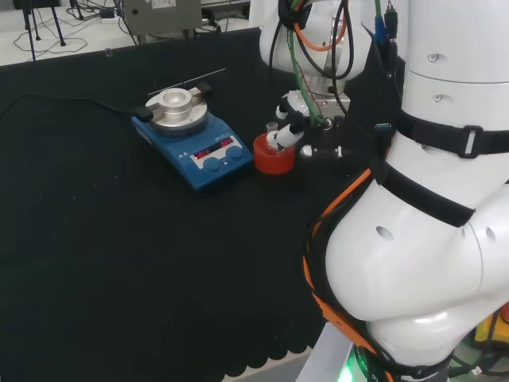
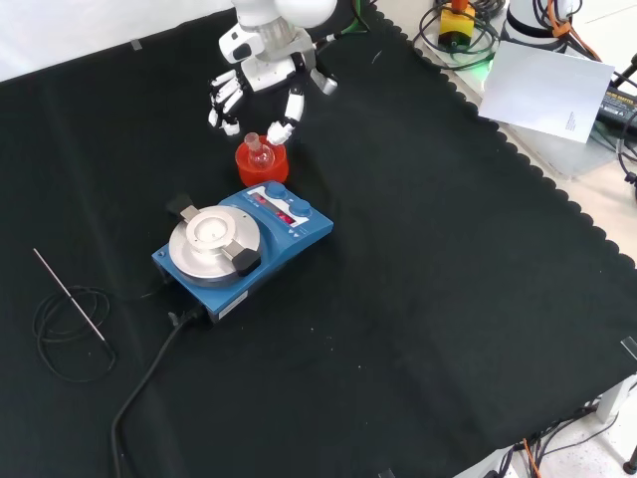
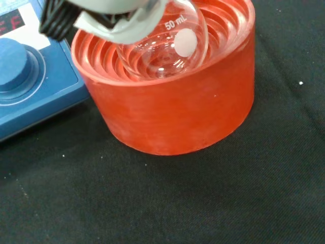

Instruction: Pick up the round-bottom flask.

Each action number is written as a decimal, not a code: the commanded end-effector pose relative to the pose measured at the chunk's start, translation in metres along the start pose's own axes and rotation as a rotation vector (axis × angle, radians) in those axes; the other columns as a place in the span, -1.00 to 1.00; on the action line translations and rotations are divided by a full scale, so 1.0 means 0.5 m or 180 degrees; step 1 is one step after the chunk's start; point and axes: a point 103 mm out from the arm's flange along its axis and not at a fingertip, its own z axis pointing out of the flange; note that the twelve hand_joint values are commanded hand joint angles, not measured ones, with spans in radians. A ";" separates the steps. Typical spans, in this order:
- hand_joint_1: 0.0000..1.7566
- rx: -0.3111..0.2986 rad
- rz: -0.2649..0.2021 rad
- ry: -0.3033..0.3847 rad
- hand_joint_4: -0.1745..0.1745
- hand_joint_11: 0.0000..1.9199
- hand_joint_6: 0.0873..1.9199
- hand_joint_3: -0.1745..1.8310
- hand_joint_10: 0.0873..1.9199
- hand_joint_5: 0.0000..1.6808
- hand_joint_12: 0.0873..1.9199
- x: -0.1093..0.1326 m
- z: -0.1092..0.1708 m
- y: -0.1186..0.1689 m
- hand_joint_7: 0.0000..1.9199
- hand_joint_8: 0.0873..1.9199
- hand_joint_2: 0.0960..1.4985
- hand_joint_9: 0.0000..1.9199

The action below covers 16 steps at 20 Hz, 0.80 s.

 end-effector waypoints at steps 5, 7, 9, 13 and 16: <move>-0.03 -0.0019 -0.0043 0.0013 -0.40 -1.00 -0.42 -0.17 -0.29 -0.57 0.17 0.008 -0.003 0.009 -0.80 -0.37 -0.27 -0.70; -0.04 -0.0012 -0.0051 0.0053 -0.39 -1.00 -0.41 -0.17 -0.29 -0.54 0.17 0.011 -0.003 0.012 -0.80 -0.37 -0.27 -0.70; -0.04 0.0016 -0.0050 0.0106 -0.38 -1.00 -0.39 -0.17 -0.29 -0.47 0.17 0.013 0.000 0.015 -0.80 -0.37 -0.26 -0.69; -0.05 0.0075 -0.0019 0.0224 -0.36 -1.00 -0.35 -0.18 -0.29 -0.36 0.17 0.016 0.011 0.017 -0.79 -0.37 -0.25 -0.68; -0.05 0.0090 -0.0024 0.0235 -0.36 -1.00 -0.32 -0.18 -0.29 -0.31 0.17 0.017 0.015 0.019 -0.78 -0.37 -0.24 -0.67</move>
